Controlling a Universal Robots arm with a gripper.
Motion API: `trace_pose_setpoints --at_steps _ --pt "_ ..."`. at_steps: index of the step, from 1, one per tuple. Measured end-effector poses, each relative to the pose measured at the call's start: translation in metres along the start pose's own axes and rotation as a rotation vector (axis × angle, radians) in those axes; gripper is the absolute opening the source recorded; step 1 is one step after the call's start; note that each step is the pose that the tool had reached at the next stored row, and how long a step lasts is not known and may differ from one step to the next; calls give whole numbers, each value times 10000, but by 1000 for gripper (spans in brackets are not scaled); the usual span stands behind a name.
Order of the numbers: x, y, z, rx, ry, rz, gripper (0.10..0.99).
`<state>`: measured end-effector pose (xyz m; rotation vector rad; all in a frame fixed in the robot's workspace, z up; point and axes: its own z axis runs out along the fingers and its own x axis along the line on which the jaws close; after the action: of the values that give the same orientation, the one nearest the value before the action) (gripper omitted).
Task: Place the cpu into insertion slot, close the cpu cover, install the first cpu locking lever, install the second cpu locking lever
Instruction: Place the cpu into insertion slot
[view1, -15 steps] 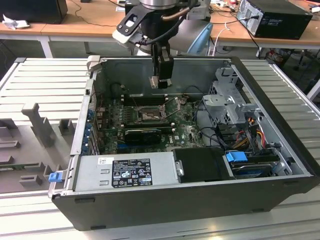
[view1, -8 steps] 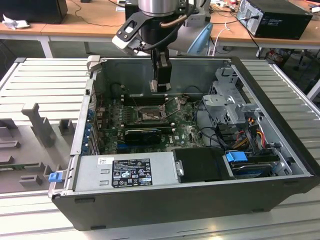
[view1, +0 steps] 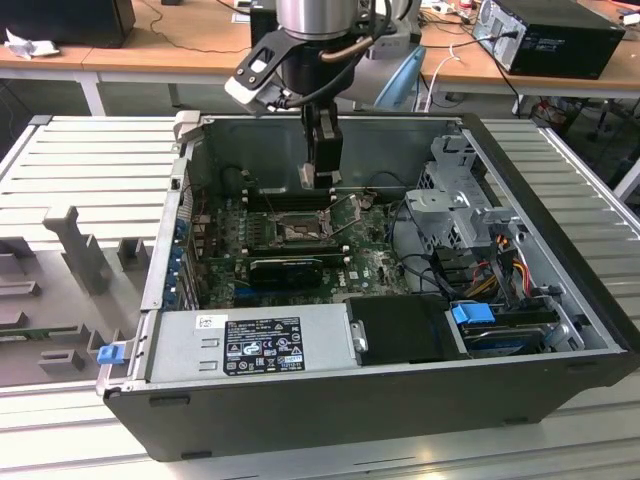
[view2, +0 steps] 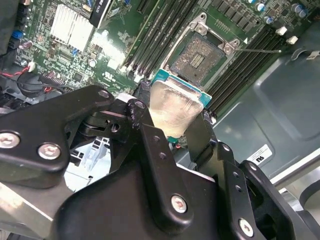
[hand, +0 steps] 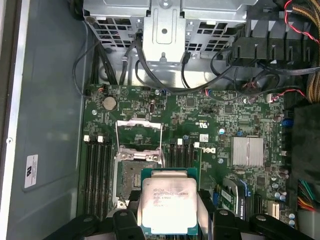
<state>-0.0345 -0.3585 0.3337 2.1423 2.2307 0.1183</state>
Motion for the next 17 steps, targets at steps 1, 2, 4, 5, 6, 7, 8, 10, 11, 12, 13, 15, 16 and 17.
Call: trace_pose_setpoints --at_steps 1,2,4,5,6,7,8,10,11,12,13,15,16,17 --pt "0 -1 6 0 -1 0 529" --pt "0 -1 13 0 0 1 529" --pt "0 -3 26 0 0 1 529" --pt "0 -3 34 0 0 1 529" --pt "0 -4 45 1 -1 1 529" --pt "0 -5 54 3 0 1 529" --pt "2 -7 81 13 0 1 529" --pt "4 -9 107 27 0 1 529" --pt "8 -12 128 32 1 3 529" --pt "12 -13 146 38 1 4 529" --pt "22 -15 181 44 0 3 529" --pt "45 -19 236 57 -1 30 529" --pt "54 -21 264 59 -5 94 529" --pt "56 -22 287 56 -15 217 529"
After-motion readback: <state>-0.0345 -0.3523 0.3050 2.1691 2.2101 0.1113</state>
